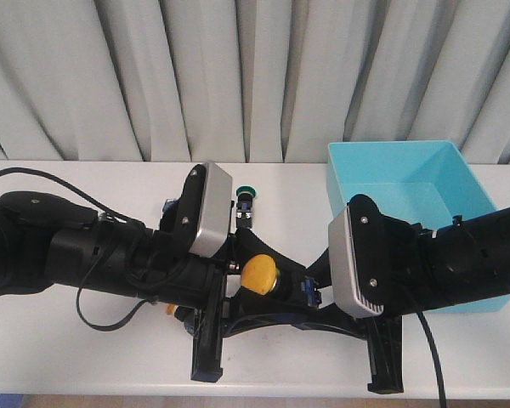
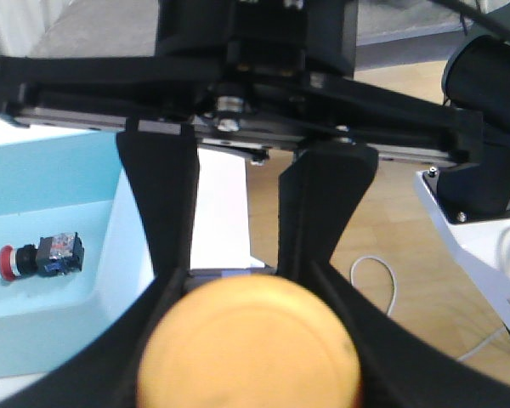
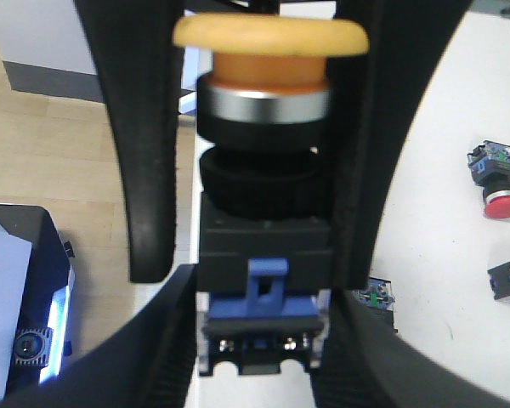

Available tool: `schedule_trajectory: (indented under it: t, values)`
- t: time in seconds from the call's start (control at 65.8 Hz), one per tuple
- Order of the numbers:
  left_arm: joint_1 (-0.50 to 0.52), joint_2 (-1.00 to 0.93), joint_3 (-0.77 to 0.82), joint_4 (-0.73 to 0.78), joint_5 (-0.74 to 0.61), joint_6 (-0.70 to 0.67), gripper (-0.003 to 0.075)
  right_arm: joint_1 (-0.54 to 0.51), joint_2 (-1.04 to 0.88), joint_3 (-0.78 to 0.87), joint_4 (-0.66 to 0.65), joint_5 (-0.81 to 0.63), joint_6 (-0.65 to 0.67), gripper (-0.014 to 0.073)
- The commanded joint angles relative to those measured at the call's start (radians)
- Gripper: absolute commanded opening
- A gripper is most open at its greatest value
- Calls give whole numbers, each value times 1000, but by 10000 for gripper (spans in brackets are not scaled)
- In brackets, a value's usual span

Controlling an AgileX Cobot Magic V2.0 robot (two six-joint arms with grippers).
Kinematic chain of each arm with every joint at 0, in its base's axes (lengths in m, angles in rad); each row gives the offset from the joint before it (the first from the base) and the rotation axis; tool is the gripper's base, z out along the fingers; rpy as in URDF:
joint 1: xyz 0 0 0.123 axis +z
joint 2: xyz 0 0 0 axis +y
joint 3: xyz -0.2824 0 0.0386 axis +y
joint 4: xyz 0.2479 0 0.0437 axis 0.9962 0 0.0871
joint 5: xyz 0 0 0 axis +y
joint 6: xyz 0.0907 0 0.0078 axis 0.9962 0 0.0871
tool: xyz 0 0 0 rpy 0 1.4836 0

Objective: Pick red and yellow buttons and place in box
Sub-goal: 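Bring the right gripper to the yellow button and grasp it, then open the left gripper to release the yellow button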

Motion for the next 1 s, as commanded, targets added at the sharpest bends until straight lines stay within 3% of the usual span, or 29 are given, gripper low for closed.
schedule_trajectory:
  t: [0.0,0.274,0.532,0.654,0.836,0.988]
  values:
    - [2,-35,-27,-76,45,1,209,2,-18,-30,43,-14,-3,185]
    - [2,-35,-27,-77,42,-9,245,2,-18,-30,43,-14,-3,181]
    - [2,-35,-27,-77,42,-9,547,2,-18,-30,43,-14,-3,184]
    - [2,-35,-27,-77,42,-9,631,2,-18,-30,43,-14,-3,185]
    - [2,-44,-27,-51,12,-16,639,1,-18,-30,38,-25,1,184]
    - [2,-71,-27,33,-122,-99,638,0,-21,-30,-9,-86,55,185]
